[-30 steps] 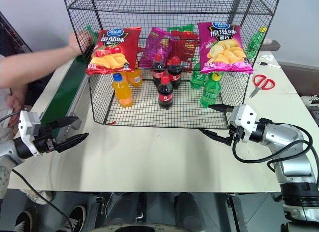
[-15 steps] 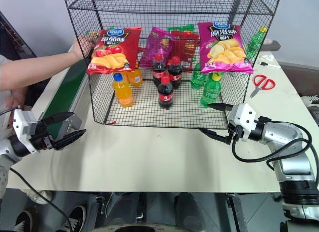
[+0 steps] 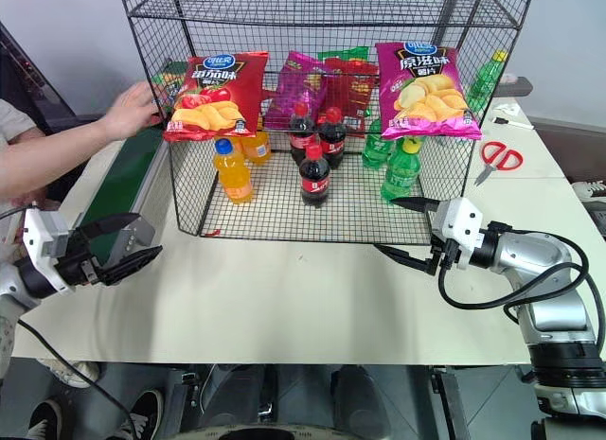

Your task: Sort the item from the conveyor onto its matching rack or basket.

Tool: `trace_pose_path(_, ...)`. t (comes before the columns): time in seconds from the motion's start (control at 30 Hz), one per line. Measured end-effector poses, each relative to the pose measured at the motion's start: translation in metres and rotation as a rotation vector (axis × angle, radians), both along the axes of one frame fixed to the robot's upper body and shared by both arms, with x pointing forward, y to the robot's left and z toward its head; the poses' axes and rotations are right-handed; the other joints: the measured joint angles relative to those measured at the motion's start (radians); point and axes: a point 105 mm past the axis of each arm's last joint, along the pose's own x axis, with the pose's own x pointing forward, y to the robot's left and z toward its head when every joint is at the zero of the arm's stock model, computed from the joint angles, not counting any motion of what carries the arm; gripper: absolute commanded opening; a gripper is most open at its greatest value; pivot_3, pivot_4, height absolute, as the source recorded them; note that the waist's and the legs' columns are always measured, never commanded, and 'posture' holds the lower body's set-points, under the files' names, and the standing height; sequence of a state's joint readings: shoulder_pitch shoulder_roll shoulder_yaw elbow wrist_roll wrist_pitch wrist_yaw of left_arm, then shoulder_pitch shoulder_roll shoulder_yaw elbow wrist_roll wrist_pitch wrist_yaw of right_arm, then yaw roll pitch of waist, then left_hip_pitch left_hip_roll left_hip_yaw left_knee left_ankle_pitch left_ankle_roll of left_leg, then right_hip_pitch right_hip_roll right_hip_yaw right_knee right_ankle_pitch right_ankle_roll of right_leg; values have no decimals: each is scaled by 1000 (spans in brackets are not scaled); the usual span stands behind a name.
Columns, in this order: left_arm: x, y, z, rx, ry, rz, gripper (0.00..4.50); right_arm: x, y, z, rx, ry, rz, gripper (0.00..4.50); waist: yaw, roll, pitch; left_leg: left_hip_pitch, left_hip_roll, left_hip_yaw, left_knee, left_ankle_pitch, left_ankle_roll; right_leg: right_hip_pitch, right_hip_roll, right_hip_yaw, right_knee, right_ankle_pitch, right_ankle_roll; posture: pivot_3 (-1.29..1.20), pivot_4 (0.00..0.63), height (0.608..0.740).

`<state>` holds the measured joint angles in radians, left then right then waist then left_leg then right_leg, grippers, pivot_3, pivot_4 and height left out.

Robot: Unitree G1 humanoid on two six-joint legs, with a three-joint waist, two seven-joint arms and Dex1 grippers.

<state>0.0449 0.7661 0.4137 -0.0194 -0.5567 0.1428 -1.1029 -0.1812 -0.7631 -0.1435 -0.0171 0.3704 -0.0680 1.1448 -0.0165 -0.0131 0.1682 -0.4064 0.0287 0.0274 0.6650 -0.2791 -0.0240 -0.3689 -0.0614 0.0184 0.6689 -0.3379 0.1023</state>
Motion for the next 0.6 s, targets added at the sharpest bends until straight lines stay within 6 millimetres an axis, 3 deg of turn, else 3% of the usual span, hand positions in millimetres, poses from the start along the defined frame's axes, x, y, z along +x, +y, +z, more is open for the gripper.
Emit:
trace_pose_path(0.27,-3,9,-3,31,-12,59,4500,2,9,3,57,23,18,4375,-1,0,0,0,0,0,0,0,0,0,0,0,0,0,0,0,150,739)
trace_pose_path(0.6,-3,32,15,234,-229,206,4500,-16,60,10,239,139,176,4375,-1,-1,0,0,0,0,0,0,0,0,0,0,0,0,0,0,150,739)
